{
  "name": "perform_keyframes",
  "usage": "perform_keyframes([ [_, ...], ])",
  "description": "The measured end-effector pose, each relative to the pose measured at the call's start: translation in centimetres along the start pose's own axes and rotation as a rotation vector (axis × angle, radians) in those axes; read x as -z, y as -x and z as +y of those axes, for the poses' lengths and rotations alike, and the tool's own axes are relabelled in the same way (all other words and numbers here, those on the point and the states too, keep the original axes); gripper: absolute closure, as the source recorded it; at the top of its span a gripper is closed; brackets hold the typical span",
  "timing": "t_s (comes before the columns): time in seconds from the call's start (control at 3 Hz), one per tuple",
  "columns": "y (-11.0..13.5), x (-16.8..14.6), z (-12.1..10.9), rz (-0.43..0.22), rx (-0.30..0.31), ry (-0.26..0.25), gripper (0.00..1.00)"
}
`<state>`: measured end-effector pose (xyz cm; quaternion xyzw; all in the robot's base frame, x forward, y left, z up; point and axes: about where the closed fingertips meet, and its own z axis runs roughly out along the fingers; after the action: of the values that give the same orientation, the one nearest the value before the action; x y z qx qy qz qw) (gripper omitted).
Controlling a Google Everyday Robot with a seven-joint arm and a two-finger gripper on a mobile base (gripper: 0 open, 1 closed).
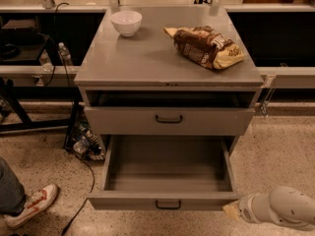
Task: Close middle drawer
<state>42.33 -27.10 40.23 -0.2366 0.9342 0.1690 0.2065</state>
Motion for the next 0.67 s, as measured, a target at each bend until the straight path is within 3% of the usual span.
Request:
perform_keyframes([
  [0.67,3.9,0.0,-1.9,-0.165,0.012,-0.037,1.0],
])
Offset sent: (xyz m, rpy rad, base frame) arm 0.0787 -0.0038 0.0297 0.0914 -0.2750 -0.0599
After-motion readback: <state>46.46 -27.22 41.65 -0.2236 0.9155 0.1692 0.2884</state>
